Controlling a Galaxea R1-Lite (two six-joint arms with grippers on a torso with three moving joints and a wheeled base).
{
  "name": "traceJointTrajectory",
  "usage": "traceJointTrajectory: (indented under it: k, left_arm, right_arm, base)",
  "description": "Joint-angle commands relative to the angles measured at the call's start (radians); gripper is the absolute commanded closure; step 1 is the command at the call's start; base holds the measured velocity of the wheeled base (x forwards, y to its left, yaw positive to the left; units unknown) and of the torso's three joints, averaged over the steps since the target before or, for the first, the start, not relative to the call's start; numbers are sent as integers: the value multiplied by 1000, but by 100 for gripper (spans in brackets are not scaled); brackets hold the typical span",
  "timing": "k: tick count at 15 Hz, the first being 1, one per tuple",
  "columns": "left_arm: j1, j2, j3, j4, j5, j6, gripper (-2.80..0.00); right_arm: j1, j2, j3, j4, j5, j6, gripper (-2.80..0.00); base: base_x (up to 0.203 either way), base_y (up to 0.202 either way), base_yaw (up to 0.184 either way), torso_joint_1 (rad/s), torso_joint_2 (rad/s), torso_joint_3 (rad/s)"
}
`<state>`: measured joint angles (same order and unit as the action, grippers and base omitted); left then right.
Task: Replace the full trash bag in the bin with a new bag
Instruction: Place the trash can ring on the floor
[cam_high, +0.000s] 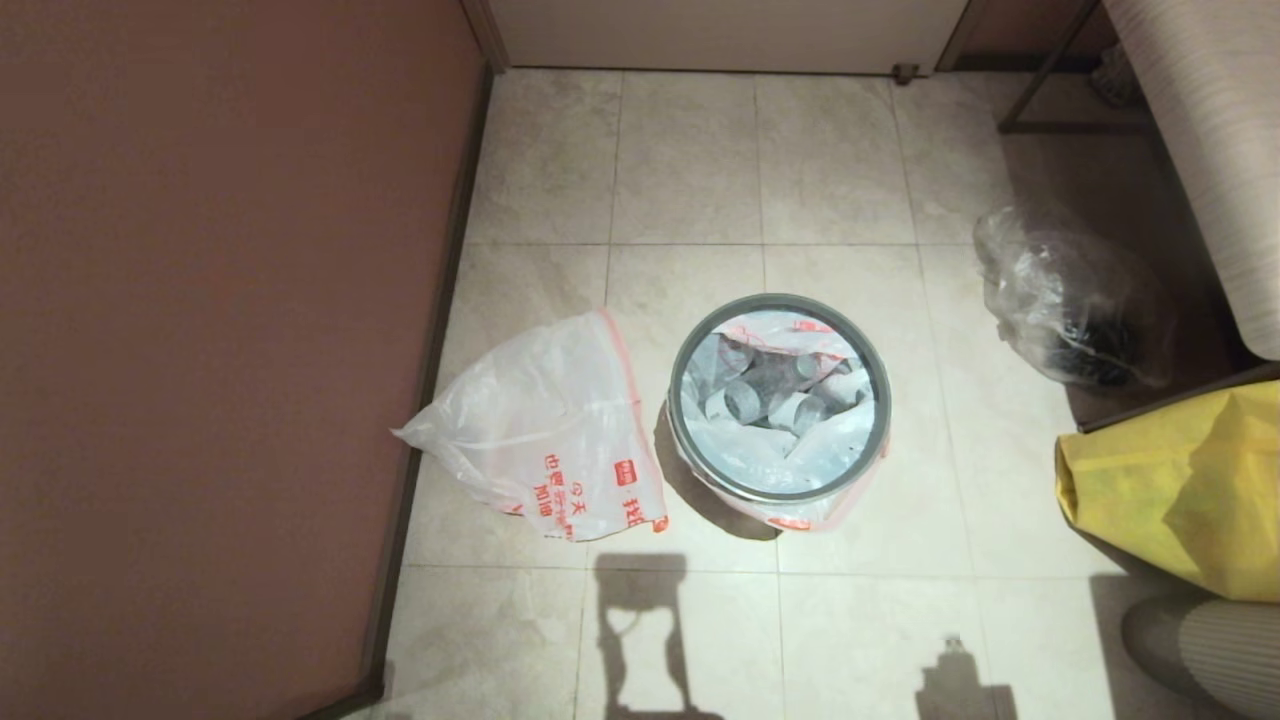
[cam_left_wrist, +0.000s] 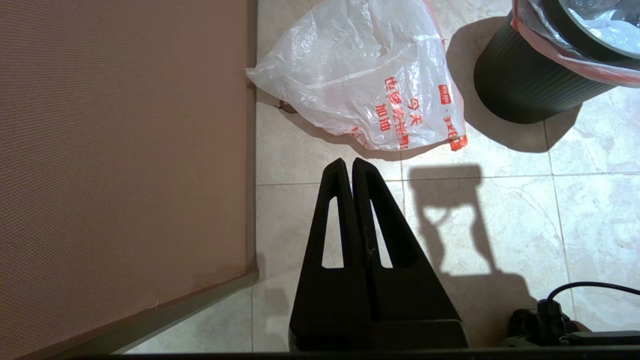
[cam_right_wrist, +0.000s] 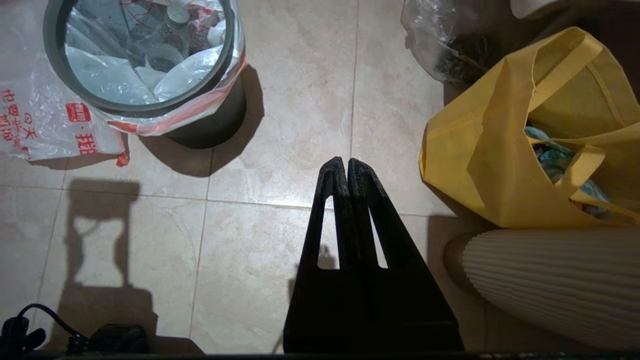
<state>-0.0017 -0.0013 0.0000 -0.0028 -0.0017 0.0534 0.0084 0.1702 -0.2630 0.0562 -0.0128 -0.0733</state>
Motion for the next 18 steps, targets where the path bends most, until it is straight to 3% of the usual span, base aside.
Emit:
traceJointTrajectory:
  k: [1, 5, 10, 16, 18]
  left_arm:
    - [0, 1, 0, 0, 0, 0, 0]
    - [0, 1, 0, 0, 0, 0, 0]
    - [0, 1, 0, 0, 0, 0, 0]
    - [0, 1, 0, 1, 0, 0, 0]
    - [0, 1, 0, 0, 0, 0, 0]
  right_arm:
    - [17, 105, -44, -2, 4, -17, 0]
    - [70, 342, -142, -45, 9, -80, 0]
    - [84, 821, -441, -75, -21, -93, 0]
    - [215, 1258, -770, -80, -282, -95, 0]
    - [241, 1346, -815, -83, -319, -74, 0]
  base:
    - [0, 0, 0, 0, 0, 0]
    - [0, 0, 0, 0, 0, 0]
    - [0, 0, 0, 0, 0, 0]
    - [0, 0, 0, 0, 0, 0]
    - [0, 0, 0, 0, 0, 0]
